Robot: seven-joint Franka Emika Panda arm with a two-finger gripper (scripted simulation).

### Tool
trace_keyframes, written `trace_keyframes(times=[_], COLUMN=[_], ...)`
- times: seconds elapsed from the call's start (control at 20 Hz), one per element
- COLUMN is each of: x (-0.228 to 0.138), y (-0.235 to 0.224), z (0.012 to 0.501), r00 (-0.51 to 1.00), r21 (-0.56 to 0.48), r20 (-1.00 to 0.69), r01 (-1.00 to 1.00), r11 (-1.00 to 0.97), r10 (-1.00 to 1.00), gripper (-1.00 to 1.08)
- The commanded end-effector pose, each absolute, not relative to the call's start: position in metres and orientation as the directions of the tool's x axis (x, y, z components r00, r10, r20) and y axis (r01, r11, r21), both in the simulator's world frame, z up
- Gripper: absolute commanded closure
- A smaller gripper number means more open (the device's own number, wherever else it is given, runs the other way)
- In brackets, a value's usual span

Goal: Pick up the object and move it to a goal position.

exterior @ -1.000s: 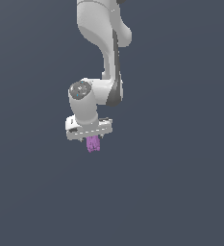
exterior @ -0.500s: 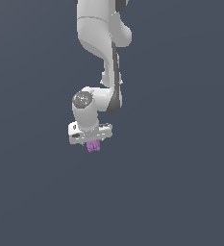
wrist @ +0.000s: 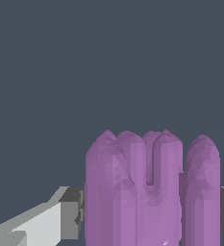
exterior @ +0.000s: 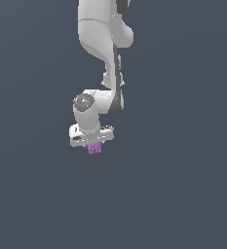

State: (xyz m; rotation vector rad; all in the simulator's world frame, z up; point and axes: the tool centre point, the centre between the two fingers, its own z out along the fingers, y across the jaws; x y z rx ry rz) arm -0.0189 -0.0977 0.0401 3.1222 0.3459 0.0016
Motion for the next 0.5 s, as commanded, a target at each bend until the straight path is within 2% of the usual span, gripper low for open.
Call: trace_keyframes(times=[0.0,0.45], x=[-0.0192,-0.0211], y=[-0.0975,-0.1001], z=[0.0392,0.0487], r00=[0.976,0.976], r21=[0.0,0.001], r20=[0.0,0.001], r01=[0.219,0.219], r11=[-0.976,-0.976], r10=[0.219,0.219], gripper=[1.08,1.08])
